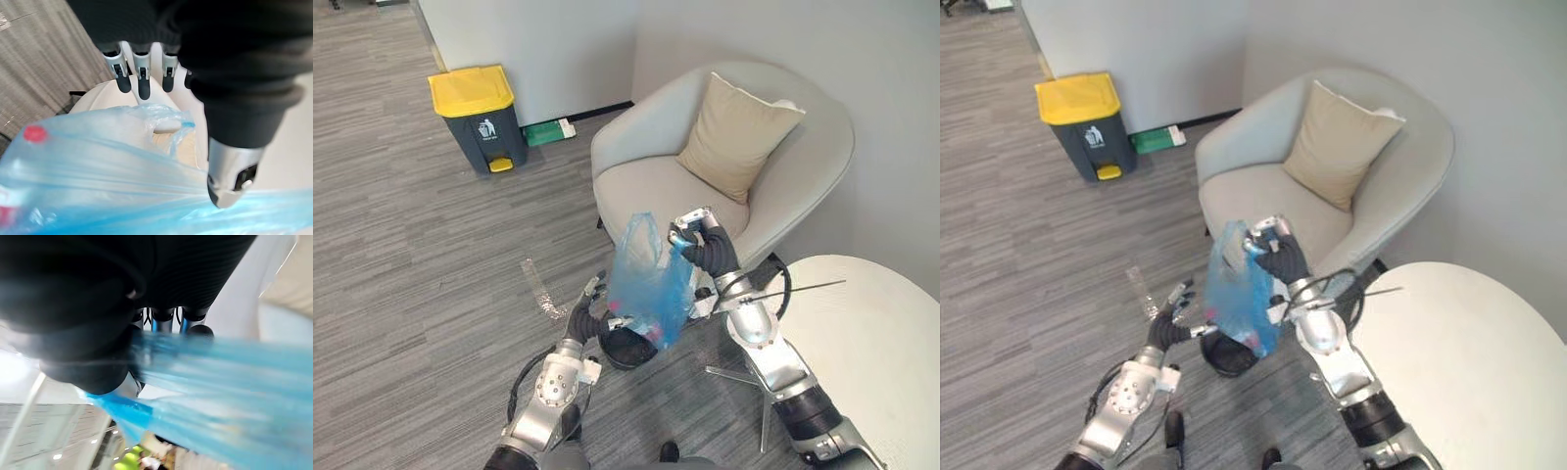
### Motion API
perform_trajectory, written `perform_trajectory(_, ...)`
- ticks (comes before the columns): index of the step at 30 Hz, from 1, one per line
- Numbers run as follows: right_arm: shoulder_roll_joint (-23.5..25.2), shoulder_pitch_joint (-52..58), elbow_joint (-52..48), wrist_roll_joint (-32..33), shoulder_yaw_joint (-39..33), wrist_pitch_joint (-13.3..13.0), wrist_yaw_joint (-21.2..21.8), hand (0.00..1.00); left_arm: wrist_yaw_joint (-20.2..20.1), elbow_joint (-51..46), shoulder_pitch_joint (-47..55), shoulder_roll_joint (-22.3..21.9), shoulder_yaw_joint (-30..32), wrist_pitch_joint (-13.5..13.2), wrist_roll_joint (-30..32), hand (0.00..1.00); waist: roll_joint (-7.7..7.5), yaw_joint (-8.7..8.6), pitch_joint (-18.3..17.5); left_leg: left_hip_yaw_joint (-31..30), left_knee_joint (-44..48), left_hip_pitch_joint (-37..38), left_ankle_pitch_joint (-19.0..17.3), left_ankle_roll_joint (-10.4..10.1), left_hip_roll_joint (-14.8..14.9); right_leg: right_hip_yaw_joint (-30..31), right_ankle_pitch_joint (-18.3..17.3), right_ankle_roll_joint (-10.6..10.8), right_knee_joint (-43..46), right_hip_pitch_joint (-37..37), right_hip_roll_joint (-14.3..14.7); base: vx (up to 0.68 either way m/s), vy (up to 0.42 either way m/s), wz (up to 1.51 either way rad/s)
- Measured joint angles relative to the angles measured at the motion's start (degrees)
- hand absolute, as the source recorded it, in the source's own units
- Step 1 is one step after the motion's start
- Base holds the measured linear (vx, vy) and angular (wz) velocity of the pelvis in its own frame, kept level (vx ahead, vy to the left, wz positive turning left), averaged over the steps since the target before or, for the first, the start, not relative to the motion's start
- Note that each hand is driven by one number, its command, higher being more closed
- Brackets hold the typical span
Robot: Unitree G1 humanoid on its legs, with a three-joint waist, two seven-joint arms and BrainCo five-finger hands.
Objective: Gather rubbish on tea table into small bin, then transfer packed bag to large trash can.
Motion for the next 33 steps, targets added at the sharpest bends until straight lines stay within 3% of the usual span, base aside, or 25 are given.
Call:
perform_trajectory(11,0.2,-4.1,-3.7,7.6,1.4,-1.8,1.5,1.0,3.4,-1.0,-0.2,-1.8,0.1,0.3,11.0,0.0,-0.26,0.04,-0.8,-0.2,0.0,0.3,0.6,0.2,0.0,0.2,0.8,0.0,-1.0,0.6,0.1,0.0,0.001,0.0)
perform_trajectory(26,1.0,-9.6,-6.2,14.2,4.4,-2.9,3.3,1.0,1.0,2.3,-2.4,-1.5,-3.3,0.4,13.6,0.0,-0.23,0.03,-2.3,0.5,-0.3,0.9,0.7,0.2,0.1,1.5,1.6,0.1,-1.3,0.7,0.2,-0.01,0.003,-0.04)
perform_trajectory(33,5.0,-11.4,-6.0,16.4,8.5,-2.6,4.7,1.0,-0.2,2.3,-2.4,-1.6,-4.0,1.2,16.8,0.0,-0.34,0.24,-2.5,0.7,-0.3,0.9,0.7,0.1,0.1,1.8,2.0,0.2,-1.8,0.7,0.2,0.0,0.001,-0.02)
